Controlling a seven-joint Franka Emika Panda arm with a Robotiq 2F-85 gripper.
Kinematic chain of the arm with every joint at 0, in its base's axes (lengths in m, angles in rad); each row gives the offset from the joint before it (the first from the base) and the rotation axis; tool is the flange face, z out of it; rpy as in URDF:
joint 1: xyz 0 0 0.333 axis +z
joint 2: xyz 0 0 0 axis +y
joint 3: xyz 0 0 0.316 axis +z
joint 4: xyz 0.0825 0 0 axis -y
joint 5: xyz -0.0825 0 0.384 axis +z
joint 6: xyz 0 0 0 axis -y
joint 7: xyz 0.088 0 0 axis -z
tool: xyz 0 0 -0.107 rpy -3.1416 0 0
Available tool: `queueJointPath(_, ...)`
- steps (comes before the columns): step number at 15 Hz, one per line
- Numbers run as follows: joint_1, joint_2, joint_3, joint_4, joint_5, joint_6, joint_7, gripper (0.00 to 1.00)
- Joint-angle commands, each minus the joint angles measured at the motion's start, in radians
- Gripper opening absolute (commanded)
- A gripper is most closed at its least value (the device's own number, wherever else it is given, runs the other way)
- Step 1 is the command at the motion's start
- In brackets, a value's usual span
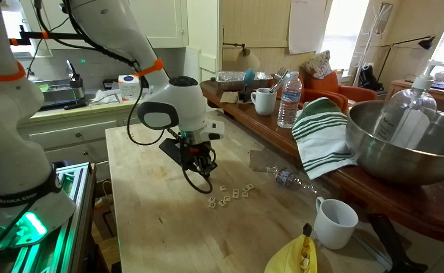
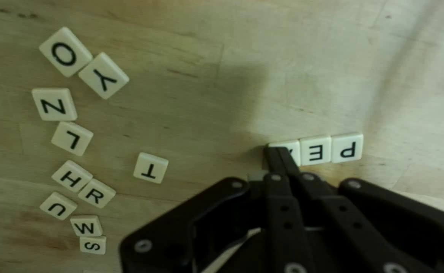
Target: Spell the word 'Pea' with the tiles.
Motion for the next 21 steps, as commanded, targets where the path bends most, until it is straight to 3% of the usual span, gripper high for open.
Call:
queueJointPath(1,0.012,-0.012,0.000,-0.027,-0.006,-0.014,0.018,0.00)
queueJointPath(21,0.015,-0.082,0.026,-0.068,0.009,-0.011,-0.001,0.00)
